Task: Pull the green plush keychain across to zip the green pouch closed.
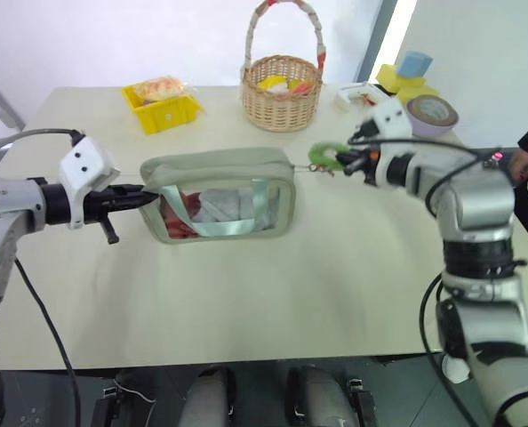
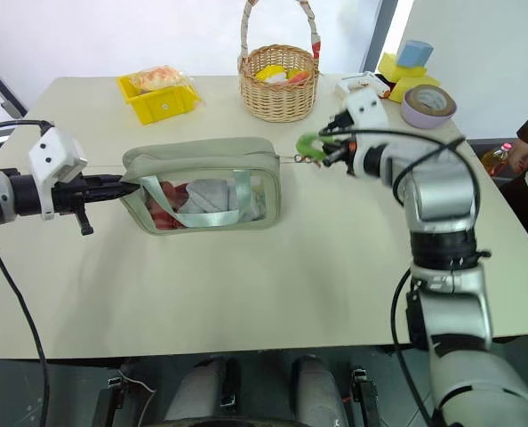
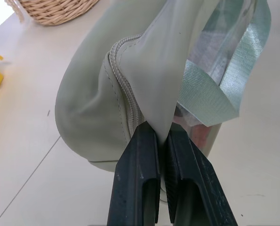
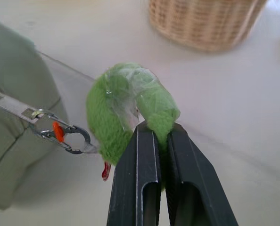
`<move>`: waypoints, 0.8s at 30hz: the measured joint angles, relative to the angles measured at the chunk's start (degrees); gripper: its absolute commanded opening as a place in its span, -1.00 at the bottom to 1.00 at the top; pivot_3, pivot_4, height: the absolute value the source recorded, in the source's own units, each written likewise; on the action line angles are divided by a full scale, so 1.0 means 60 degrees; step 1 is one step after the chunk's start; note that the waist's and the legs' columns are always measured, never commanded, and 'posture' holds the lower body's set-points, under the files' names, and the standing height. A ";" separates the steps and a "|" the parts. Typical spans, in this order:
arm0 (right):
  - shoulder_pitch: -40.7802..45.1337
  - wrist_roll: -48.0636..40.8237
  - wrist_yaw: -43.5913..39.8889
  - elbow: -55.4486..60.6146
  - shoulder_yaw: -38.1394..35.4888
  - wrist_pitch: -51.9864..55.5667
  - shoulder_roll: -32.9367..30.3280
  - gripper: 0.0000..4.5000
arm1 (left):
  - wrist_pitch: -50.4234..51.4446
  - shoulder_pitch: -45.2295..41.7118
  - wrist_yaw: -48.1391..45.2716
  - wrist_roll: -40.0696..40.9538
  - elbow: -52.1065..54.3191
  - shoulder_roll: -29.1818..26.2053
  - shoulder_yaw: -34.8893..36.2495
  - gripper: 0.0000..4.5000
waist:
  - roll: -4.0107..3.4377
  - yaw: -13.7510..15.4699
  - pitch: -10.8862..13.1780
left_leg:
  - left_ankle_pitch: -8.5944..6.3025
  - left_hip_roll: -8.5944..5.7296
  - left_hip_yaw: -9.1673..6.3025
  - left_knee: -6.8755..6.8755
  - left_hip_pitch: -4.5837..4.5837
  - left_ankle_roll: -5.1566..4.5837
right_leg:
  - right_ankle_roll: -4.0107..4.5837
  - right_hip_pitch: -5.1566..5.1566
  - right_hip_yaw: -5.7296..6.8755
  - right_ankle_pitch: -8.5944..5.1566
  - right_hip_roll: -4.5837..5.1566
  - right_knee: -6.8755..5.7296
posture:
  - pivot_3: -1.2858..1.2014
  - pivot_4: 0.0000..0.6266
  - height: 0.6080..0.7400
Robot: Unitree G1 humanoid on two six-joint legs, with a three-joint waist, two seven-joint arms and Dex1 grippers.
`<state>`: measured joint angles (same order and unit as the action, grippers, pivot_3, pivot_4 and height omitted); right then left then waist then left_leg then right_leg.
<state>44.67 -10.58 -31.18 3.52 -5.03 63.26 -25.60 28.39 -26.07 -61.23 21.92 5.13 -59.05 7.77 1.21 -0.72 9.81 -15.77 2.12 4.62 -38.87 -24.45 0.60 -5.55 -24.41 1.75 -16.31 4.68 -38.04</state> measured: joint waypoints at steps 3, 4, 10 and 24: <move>-0.1015 -0.0130 0.0876 0.0197 -0.0263 0.0268 0.1110 -0.97 | 0.0011 -0.0047 -0.0017 -0.0006 -0.0004 0.0000 -0.0046 -1.00 | -0.0005 -0.0001 -0.0003 | 0.0000 -0.0003 0.0001 0.0001 -0.0002 0.0001 | 0.0000 0.0000 -0.0001 0.0000 0.0001 0.0001 | 0.03 -0.52 0.98; -0.1244 -0.0170 0.1167 0.0198 -0.0412 0.0311 0.1528 -0.97 | 0.0017 -0.0049 -0.0016 -0.0008 -0.0004 0.0001 -0.0048 -1.00 | -0.0005 -0.0003 -0.0003 | 0.0000 -0.0004 0.0001 0.0001 -0.0002 0.0001 | 0.0000 0.0000 -0.0001 0.0000 0.0000 0.0001 | 0.03 -0.52 0.98; -0.1596 -0.0342 0.2033 0.0205 -0.0491 0.0253 0.2569 -0.97 | 0.0181 0.0016 0.0018 0.0000 0.0227 0.0001 -0.0039 -1.00 | -0.0006 0.0004 -0.0003 | 0.0000 -0.0006 -0.0007 0.0001 -0.0001 0.0001 | 0.0000 0.0002 -0.0001 0.0000 0.0000 0.0001 | 0.03 -0.52 0.98; -0.0608 -0.2701 -0.1711 0.0714 -0.0448 -0.0140 -0.1127 1.00 | 0.0738 0.0091 0.0129 0.0523 0.0067 0.0226 0.0333 0.63 | -0.0008 0.0028 0.0004 | -0.0042 -0.0009 -0.0018 -0.0002 -0.0010 -0.0073 | -0.0001 0.0003 0.0002 0.0000 0.0001 0.0013 | 0.03 -0.52 0.98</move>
<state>41.02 -26.78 -41.44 7.80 -7.72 62.42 -32.36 32.82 -25.53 -60.45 25.06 5.53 -57.69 9.76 1.17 -0.55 9.84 -16.03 2.07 4.51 -38.88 -24.52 0.16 -5.56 -24.39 1.76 -16.31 4.68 -37.96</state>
